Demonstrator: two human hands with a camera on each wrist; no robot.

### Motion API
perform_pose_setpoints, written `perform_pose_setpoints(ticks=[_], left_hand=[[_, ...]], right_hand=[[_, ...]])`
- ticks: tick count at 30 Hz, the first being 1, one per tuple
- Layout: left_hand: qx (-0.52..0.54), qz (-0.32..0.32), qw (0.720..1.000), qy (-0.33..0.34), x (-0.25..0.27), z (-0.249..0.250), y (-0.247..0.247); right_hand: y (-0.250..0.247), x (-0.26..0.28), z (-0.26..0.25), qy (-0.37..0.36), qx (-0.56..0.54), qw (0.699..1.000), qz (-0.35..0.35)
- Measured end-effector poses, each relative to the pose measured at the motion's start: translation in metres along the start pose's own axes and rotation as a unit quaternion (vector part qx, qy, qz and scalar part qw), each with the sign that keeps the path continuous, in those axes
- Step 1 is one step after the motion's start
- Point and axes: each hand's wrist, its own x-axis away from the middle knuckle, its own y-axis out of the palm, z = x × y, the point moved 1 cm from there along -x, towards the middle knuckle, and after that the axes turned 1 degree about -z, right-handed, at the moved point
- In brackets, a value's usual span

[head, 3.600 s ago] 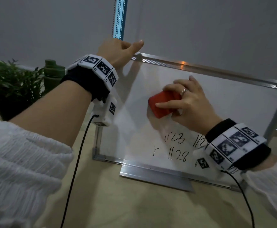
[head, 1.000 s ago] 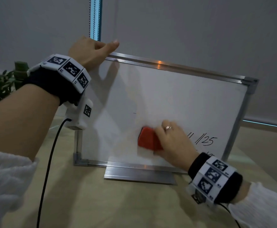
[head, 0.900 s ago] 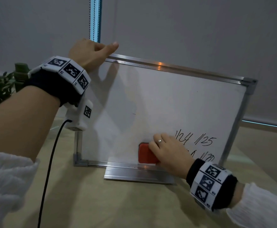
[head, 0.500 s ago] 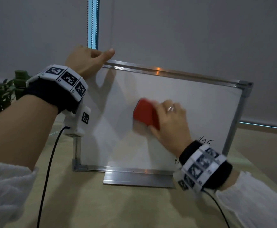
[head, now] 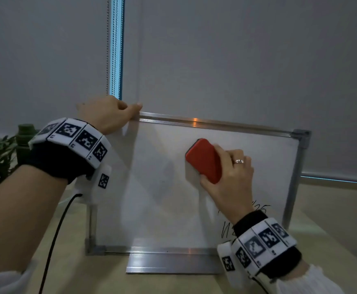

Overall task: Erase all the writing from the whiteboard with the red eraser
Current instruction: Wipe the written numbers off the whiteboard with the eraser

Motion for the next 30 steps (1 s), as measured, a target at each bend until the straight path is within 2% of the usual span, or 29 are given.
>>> perform_pose_setpoints(ticks=[2, 4, 7, 9, 12, 16, 20, 22, 24, 26, 28, 30], left_hand=[[-0.075, -0.034, 0.997, -0.004, -0.005, 0.019, -0.006], [-0.104, -0.055, 0.993, 0.023, -0.011, 0.053, -0.007], [-0.042, -0.11, 0.99, 0.084, -0.013, 0.113, 0.014], [-0.01, -0.134, 0.986, 0.102, -0.014, 0.137, 0.034], [-0.011, -0.132, 0.985, 0.11, -0.015, 0.147, 0.05], [-0.03, -0.106, 0.987, 0.116, -0.015, 0.142, 0.052], [-0.054, -0.089, 0.986, 0.132, -0.014, 0.142, 0.055], [-0.064, -0.08, 0.985, 0.139, -0.015, 0.14, 0.058], [-0.069, -0.072, 0.985, 0.14, -0.016, 0.14, 0.059], [-0.066, -0.073, 0.986, 0.136, -0.018, 0.139, 0.06], [-0.058, -0.08, 0.987, 0.131, -0.018, 0.139, 0.06], [-0.059, -0.08, 0.986, 0.131, -0.018, 0.139, 0.061]], right_hand=[[0.006, 0.012, -0.007, 0.036, -0.015, 0.999, 0.006], [0.011, 0.02, -0.015, 0.072, -0.03, 0.997, 0.012], [0.014, 0.024, -0.022, 0.098, -0.034, 0.994, 0.026], [0.015, 0.025, -0.021, 0.108, -0.057, 0.992, 0.021], [0.012, 0.019, -0.005, 0.172, -0.09, 0.979, 0.054], [-0.003, 0.007, 0.041, 0.319, -0.152, 0.927, 0.127], [-0.017, 0.016, 0.076, 0.384, -0.17, 0.898, 0.131], [-0.015, 0.022, 0.076, 0.374, -0.125, 0.911, 0.122], [-0.008, 0.026, 0.068, 0.313, -0.079, 0.94, 0.113], [-0.001, 0.03, 0.056, 0.239, -0.043, 0.967, 0.072], [0.003, 0.034, 0.05, 0.199, -0.002, 0.98, 0.026], [0.001, 0.031, 0.053, 0.188, 0.018, 0.982, 0.014]])
